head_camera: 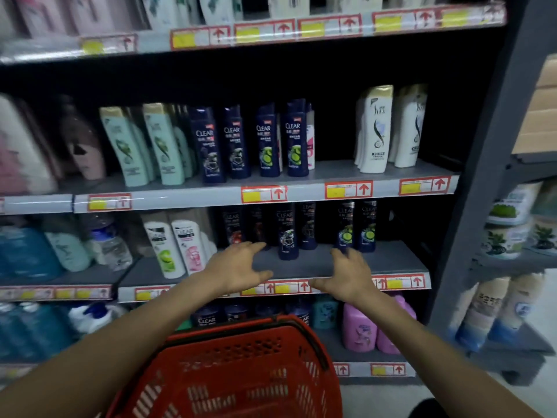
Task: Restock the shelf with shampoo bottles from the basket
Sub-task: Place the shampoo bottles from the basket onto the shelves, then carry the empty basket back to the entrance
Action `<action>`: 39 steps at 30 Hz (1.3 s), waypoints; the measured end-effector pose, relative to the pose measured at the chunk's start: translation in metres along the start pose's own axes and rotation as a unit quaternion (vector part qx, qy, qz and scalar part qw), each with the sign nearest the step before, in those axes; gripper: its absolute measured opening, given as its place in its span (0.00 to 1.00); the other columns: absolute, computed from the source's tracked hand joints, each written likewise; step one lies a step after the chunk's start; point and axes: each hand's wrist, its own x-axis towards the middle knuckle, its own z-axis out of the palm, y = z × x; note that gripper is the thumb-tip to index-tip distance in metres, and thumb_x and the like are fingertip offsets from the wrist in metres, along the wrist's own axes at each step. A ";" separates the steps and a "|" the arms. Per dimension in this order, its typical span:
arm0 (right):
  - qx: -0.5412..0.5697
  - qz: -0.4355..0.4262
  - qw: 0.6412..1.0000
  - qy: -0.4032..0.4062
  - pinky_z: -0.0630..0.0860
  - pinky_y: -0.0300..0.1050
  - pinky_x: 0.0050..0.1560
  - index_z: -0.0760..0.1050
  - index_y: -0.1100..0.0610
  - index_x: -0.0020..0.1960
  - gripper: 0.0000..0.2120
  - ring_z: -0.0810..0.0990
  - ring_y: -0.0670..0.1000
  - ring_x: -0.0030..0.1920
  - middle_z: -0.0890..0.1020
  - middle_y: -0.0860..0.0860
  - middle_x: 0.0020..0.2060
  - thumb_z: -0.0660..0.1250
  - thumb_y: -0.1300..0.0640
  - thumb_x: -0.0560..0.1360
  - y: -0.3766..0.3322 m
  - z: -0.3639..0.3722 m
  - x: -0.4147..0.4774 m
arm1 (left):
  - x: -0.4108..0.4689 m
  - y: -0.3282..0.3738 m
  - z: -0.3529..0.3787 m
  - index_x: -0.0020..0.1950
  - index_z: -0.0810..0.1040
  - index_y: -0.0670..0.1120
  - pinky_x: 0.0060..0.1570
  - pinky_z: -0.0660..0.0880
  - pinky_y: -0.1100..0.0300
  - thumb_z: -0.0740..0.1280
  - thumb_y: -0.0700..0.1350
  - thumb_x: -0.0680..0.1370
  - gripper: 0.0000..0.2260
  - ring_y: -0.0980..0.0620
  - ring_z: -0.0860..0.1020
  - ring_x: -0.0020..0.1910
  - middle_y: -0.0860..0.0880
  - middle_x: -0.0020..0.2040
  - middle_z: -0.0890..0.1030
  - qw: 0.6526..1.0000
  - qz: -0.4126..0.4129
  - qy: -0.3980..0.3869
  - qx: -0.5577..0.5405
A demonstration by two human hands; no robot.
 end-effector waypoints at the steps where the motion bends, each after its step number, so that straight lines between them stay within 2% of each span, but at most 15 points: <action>1: -0.010 -0.009 1.000 -0.008 0.65 0.55 0.74 0.63 0.51 0.77 0.47 0.62 0.63 0.75 0.67 0.60 0.72 0.72 0.29 0.66 -0.009 -0.007 -0.007 | -0.015 -0.007 -0.008 0.81 0.58 0.56 0.71 0.68 0.47 0.60 0.72 0.69 0.43 0.47 0.65 0.76 0.49 0.80 0.64 1.000 -0.008 -0.005 0.017; 4: -0.023 -0.037 0.998 -0.036 0.55 0.60 0.78 0.55 0.48 0.81 0.53 0.51 0.64 0.80 0.57 0.60 0.78 0.69 0.25 0.65 -0.032 -0.030 -0.026 | -0.055 -0.024 -0.027 0.82 0.52 0.59 0.74 0.63 0.41 0.54 0.77 0.66 0.47 0.45 0.58 0.80 0.48 0.82 0.57 0.998 -0.031 -0.018 0.050; 8: -0.032 -0.068 0.996 -0.050 0.45 0.63 0.80 0.49 0.47 0.83 0.59 0.41 0.64 0.81 0.48 0.59 0.82 0.67 0.21 0.63 -0.056 -0.054 -0.051 | -0.098 -0.043 -0.048 0.82 0.47 0.60 0.75 0.57 0.37 0.55 0.78 0.69 0.46 0.43 0.50 0.82 0.49 0.83 0.49 0.996 -0.054 -0.019 0.063; 10: -0.030 -0.079 0.995 -0.061 0.42 0.64 0.79 0.46 0.47 0.83 0.60 0.37 0.64 0.81 0.44 0.59 0.82 0.68 0.21 0.63 -0.065 -0.062 -0.062 | -0.117 -0.052 -0.055 0.82 0.48 0.61 0.75 0.58 0.37 0.52 0.81 0.65 0.49 0.43 0.49 0.82 0.49 0.83 0.49 0.996 -0.064 -0.006 0.060; 13: -0.034 -0.100 0.992 -0.067 0.40 0.64 0.78 0.43 0.47 0.84 0.62 0.35 0.64 0.81 0.41 0.58 0.82 0.69 0.21 0.63 -0.076 -0.065 -0.075 | -0.142 -0.068 -0.060 0.82 0.48 0.61 0.75 0.57 0.36 0.52 0.81 0.64 0.50 0.43 0.49 0.82 0.48 0.83 0.49 0.995 -0.086 0.009 0.044; 16: -0.034 -0.119 0.990 -0.063 0.39 0.63 0.79 0.41 0.45 0.83 0.64 0.34 0.62 0.81 0.40 0.57 0.82 0.68 0.19 0.60 -0.083 -0.054 -0.081 | -0.161 -0.088 -0.056 0.81 0.47 0.61 0.75 0.57 0.35 0.49 0.84 0.61 0.52 0.44 0.49 0.82 0.49 0.83 0.49 0.993 -0.099 0.029 0.054; 19: -0.046 -0.140 0.987 -0.065 0.40 0.64 0.79 0.39 0.45 0.83 0.65 0.34 0.63 0.81 0.40 0.57 0.82 0.66 0.18 0.60 -0.086 -0.032 -0.083 | -0.170 -0.108 -0.041 0.82 0.46 0.61 0.75 0.55 0.34 0.54 0.79 0.69 0.46 0.46 0.47 0.82 0.51 0.83 0.47 0.990 -0.115 0.043 0.066; 24: -0.065 -0.150 0.984 -0.073 0.39 0.65 0.79 0.39 0.45 0.83 0.64 0.32 0.63 0.80 0.39 0.58 0.82 0.65 0.18 0.61 -0.082 0.018 -0.071 | -0.162 -0.137 0.000 0.81 0.44 0.62 0.75 0.53 0.34 0.54 0.79 0.70 0.45 0.45 0.46 0.82 0.51 0.83 0.46 0.987 -0.139 0.032 0.073; 28: -0.061 -0.162 0.982 -0.070 0.40 0.64 0.79 0.41 0.47 0.83 0.62 0.34 0.62 0.81 0.42 0.58 0.82 0.67 0.21 0.63 -0.065 0.068 -0.061 | -0.150 -0.155 0.048 0.82 0.44 0.61 0.75 0.54 0.34 0.53 0.78 0.71 0.45 0.43 0.48 0.82 0.50 0.83 0.46 0.986 -0.145 0.026 0.078; 31: -0.084 -0.197 0.976 -0.044 0.40 0.64 0.79 0.44 0.46 0.84 0.59 0.35 0.62 0.81 0.43 0.59 0.82 0.66 0.22 0.65 -0.039 0.121 -0.062 | -0.148 -0.169 0.097 0.82 0.48 0.58 0.75 0.56 0.36 0.53 0.77 0.72 0.43 0.43 0.51 0.81 0.48 0.83 0.51 0.986 -0.146 0.029 0.078; 33: -0.116 -0.241 0.963 -0.038 0.45 0.69 0.78 0.49 0.46 0.84 0.56 0.39 0.63 0.82 0.47 0.60 0.83 0.67 0.23 0.65 -0.017 0.158 -0.072 | -0.155 -0.177 0.134 0.82 0.51 0.56 0.74 0.60 0.37 0.51 0.76 0.72 0.43 0.42 0.56 0.80 0.46 0.82 0.56 0.985 -0.148 0.026 0.089; 36: -0.155 -0.253 0.955 -0.031 0.51 0.74 0.75 0.55 0.48 0.83 0.54 0.46 0.68 0.81 0.52 0.63 0.82 0.70 0.27 0.65 0.010 0.200 -0.086 | -0.159 -0.188 0.180 0.83 0.44 0.54 0.73 0.60 0.34 0.59 0.72 0.74 0.45 0.39 0.54 0.80 0.45 0.82 0.52 0.977 -0.173 -0.020 0.120; 39: -0.183 -0.202 0.962 -0.036 0.49 0.75 0.75 0.54 0.49 0.83 0.51 0.45 0.70 0.80 0.51 0.64 0.81 0.72 0.34 0.68 0.015 0.219 -0.092 | -0.160 -0.192 0.200 0.83 0.44 0.53 0.69 0.64 0.32 0.66 0.65 0.75 0.45 0.36 0.55 0.79 0.43 0.82 0.53 0.968 -0.215 -0.045 0.119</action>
